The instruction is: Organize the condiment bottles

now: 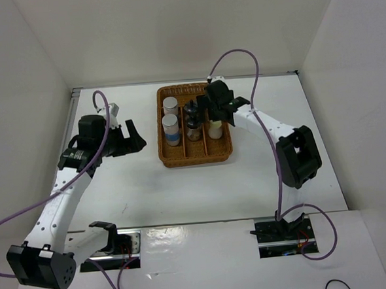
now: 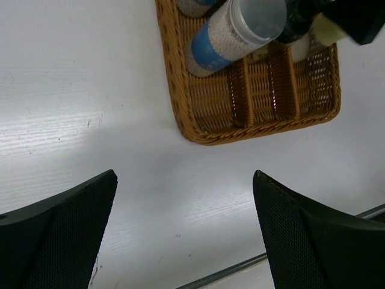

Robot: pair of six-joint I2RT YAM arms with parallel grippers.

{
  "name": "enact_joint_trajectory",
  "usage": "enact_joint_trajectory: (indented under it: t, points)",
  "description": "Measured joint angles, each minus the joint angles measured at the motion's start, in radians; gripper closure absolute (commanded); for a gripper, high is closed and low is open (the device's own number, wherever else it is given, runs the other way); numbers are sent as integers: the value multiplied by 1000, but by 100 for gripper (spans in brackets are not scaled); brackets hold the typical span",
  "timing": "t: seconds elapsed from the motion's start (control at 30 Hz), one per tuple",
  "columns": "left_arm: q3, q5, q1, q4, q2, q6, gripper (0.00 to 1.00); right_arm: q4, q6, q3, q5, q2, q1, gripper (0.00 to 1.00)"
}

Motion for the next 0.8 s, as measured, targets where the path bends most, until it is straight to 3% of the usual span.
enact_joint_trajectory:
  t: [0.23, 0.47, 0.8]
  points:
    - [-91, 13, -5, -24, 49, -27, 1, 5, 61, -31, 23, -227, 0, 2]
    - [-82, 13, -15, -36, 137, -19, 1, 1, 138, -247, 44, -478, 0, 2]
    - [-72, 9, -15, -35, 190, -15, 1, -34, 185, -350, 56, -588, -1, 2]
